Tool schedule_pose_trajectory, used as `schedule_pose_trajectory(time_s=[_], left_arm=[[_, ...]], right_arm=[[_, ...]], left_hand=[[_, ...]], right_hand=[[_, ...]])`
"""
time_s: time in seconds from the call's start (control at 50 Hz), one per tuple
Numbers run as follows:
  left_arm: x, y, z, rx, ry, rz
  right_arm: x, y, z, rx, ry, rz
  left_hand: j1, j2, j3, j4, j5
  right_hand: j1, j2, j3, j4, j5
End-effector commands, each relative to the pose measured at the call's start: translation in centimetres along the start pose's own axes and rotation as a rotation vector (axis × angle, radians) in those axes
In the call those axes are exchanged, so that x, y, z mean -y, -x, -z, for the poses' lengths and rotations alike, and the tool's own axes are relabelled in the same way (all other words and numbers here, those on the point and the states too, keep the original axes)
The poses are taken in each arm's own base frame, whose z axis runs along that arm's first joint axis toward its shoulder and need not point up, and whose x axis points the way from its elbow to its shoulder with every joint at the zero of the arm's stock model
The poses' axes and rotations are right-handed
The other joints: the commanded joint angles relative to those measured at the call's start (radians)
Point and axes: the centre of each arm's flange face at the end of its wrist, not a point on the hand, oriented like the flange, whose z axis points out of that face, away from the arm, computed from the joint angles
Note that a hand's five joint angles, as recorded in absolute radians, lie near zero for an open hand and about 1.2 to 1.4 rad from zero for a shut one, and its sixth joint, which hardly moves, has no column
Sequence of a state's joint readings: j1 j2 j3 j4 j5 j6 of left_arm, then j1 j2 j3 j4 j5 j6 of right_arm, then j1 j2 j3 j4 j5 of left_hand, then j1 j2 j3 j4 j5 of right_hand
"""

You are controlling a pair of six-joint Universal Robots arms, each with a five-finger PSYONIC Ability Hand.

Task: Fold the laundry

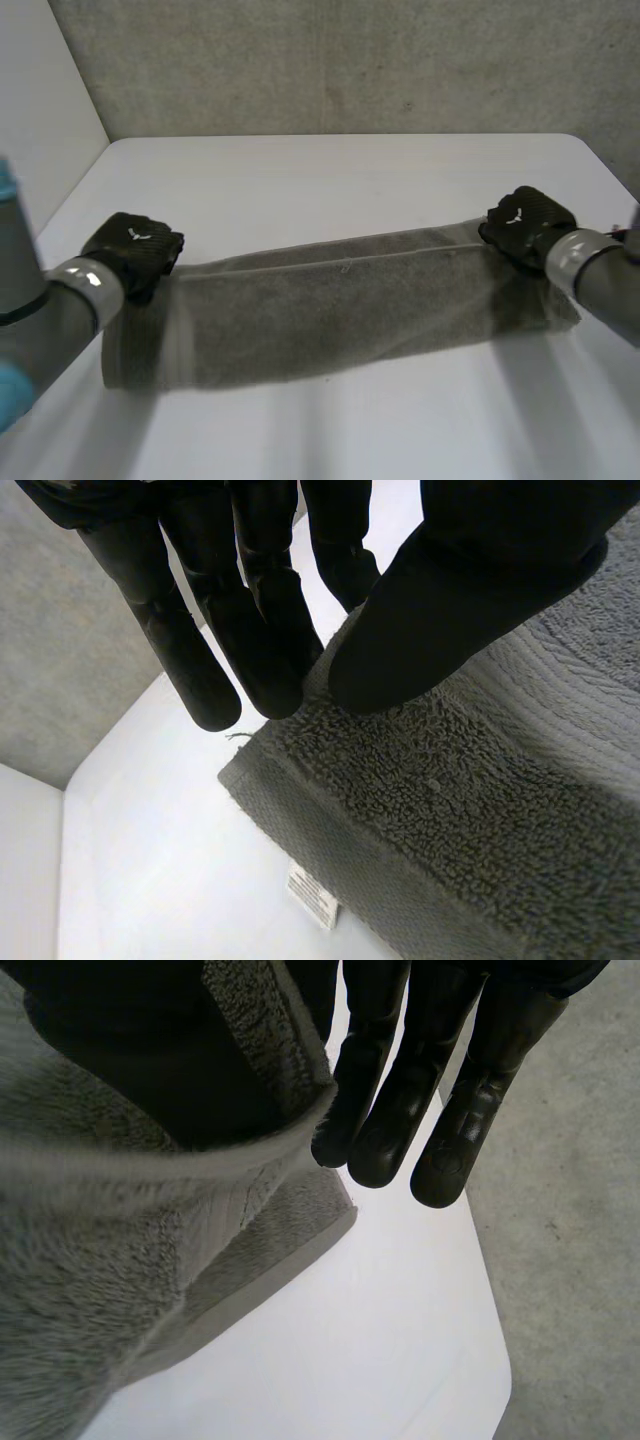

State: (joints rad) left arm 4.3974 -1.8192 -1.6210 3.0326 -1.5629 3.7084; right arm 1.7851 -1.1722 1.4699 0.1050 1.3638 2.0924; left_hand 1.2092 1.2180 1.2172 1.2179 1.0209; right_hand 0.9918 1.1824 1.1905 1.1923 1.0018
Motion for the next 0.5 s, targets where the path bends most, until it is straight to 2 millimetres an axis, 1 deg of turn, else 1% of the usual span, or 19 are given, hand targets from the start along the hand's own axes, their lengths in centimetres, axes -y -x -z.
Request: schedule_pose_trajectory(time_s=[0.02, 0.04, 0.06, 0.08, 0.12, 0.14, 0.18, 0.2, 0.22, 0.24, 0.28, 0.34, 0.42, 0.46, 0.5], left_arm=[[-0.4, 0.0, -6.5, 0.054, -0.032, 0.001], [-0.4, 0.0, -6.5, 0.054, -0.032, 0.001], [-0.5, 0.0, -7.5, 0.069, -0.035, 0.0], [-0.6, 0.0, -7.5, 0.069, -0.035, 0.0], [-0.8, -0.1, -9.0, 0.092, -0.037, 0.0], [-0.8, -0.1, -9.0, 0.092, -0.037, 0.0], [-1.0, 0.0, -10.3, 0.129, -0.043, 0.0], [-1.0, 0.0, -10.3, 0.129, -0.043, 0.0], [-1.1, 0.1, -10.7, 0.143, -0.048, -0.001], [-1.1, 0.1, -10.7, 0.143, -0.048, -0.001], [-1.5, -0.1, -11.4, 0.149, -0.045, 0.0], [-1.8, -0.5, -11.6, 0.143, -0.038, -0.003], [-1.7, -0.4, -11.3, 0.146, -0.034, 0.0], [-1.5, -0.4, -11.0, 0.143, -0.038, 0.003], [0.0, 0.4, -10.0, 0.163, -0.08, 0.007]], right_arm=[[-0.5, 1.8, -5.8, -0.109, -0.077, 0.038], [-0.5, 1.8, -5.8, -0.11, -0.077, 0.038], [-0.7, 2.1, -6.8, -0.134, -0.094, 0.047], [-0.7, 2.1, -6.8, -0.134, -0.094, 0.047], [-1.1, 2.2, -8.5, -0.186, -0.127, 0.045], [-1.1, 2.2, -8.5, -0.187, -0.127, 0.045], [-1.6, 2.8, -9.8, -0.209, -0.151, 0.054], [-1.6, 2.9, -9.8, -0.209, -0.151, 0.054], [-1.9, 3.3, -10.4, -0.211, -0.157, 0.057], [-1.9, 3.3, -10.4, -0.211, -0.157, 0.057], [-2.4, 4.0, -11.3, -0.206, -0.159, 0.057], [-2.7, 4.4, -11.6, -0.198, -0.155, 0.056], [-2.7, 4.3, -11.3, -0.196, -0.15, 0.052], [-2.5, 3.9, -11.1, -0.204, -0.151, 0.051], [-1.3, 2.0, -10.2, -0.248, -0.175, 0.054]], left_hand=[[0.187, 0.178, 0.179, 0.178, 0.201], [0.187, 0.178, 0.179, 0.178, 0.201], [0.187, 0.178, 0.179, 0.178, 0.201], [0.187, 0.178, 0.179, 0.178, 0.201], [0.187, 0.178, 0.179, 0.178, 0.201], [0.187, 0.178, 0.179, 0.178, 0.201], [0.187, 0.178, 0.179, 0.178, 0.201], [0.187, 0.178, 0.179, 0.178, 0.201], [0.187, 0.178, 0.179, 0.178, 0.201], [0.187, 0.178, 0.179, 0.178, 0.201], [0.187, 0.178, 0.179, 0.178, 0.201], [0.187, 0.178, 0.179, 0.178, 0.201], [0.187, 0.178, 0.179, 0.178, 0.201], [0.187, 0.178, 0.179, 0.178, 0.201], [0.187, 0.178, 0.179, 0.178, 0.201]], right_hand=[[0.404, 0.214, 0.206, 0.204, 0.22], [0.404, 0.214, 0.206, 0.204, 0.22], [0.404, 0.214, 0.206, 0.204, 0.22], [0.404, 0.214, 0.206, 0.204, 0.22], [0.404, 0.214, 0.206, 0.204, 0.22], [0.404, 0.214, 0.206, 0.204, 0.22], [0.404, 0.214, 0.206, 0.204, 0.22], [0.404, 0.214, 0.206, 0.204, 0.22], [0.404, 0.214, 0.206, 0.204, 0.22], [0.404, 0.214, 0.206, 0.204, 0.22], [0.404, 0.214, 0.206, 0.204, 0.22], [0.404, 0.214, 0.206, 0.204, 0.22], [0.404, 0.214, 0.206, 0.204, 0.22], [0.404, 0.214, 0.206, 0.204, 0.22], [0.404, 0.214, 0.206, 0.204, 0.22]])
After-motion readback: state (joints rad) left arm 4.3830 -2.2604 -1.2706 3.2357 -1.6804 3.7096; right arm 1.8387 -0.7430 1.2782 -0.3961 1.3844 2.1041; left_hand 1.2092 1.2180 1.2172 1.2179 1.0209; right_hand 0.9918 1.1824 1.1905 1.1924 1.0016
